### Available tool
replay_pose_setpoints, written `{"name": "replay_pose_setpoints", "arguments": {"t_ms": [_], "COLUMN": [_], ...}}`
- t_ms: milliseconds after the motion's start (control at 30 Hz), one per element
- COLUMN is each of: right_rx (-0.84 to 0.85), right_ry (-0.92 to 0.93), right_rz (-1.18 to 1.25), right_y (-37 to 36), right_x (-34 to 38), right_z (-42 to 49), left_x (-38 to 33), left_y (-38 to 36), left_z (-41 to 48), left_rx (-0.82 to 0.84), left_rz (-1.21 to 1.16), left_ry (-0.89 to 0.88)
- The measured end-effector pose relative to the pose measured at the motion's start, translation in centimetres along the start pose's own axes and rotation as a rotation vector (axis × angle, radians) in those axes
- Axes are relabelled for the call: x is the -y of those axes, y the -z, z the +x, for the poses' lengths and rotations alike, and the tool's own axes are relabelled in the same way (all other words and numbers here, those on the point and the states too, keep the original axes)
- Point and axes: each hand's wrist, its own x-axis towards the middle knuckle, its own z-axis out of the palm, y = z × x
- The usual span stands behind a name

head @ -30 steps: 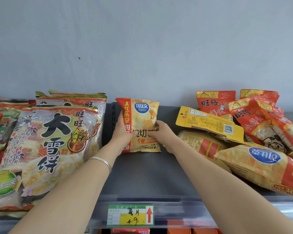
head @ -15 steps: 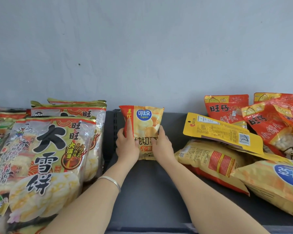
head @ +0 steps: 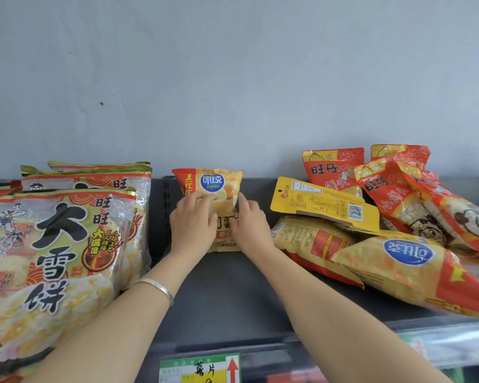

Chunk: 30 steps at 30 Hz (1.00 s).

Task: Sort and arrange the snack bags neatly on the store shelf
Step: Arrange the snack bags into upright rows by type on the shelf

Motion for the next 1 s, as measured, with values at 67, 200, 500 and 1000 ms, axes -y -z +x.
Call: {"name": "replay_pose_setpoints", "arguments": {"t_ms": [67,200,500,1000], "right_rx": [0.008,0.020,-0.033,0.158], "right_ry": [0.035,0.096,0.196,-0.301], "right_rz": [-0.105,-0.331,-0.617,-0.330], "right_y": [1.0,3.5,12.2,25.9], "right_x": [0.1,-0.2,-1.0,-14.6], "right_z": [-0.6,-2.1,-4.3,-11.9], "left_x": [-0.7,-2.8,-8.6,-24.3], "left_y": [0.4,0.8,2.0,0.8], "left_z": [-0.2,-0.4,-1.1,-8.0], "left_rx": [0.041,0.063,0.102,0.591], "left_rz": [-0.039,-0.140,-0.270,0.110], "left_ry": [-0.036,-0.098,-0.164,-0.631]}}
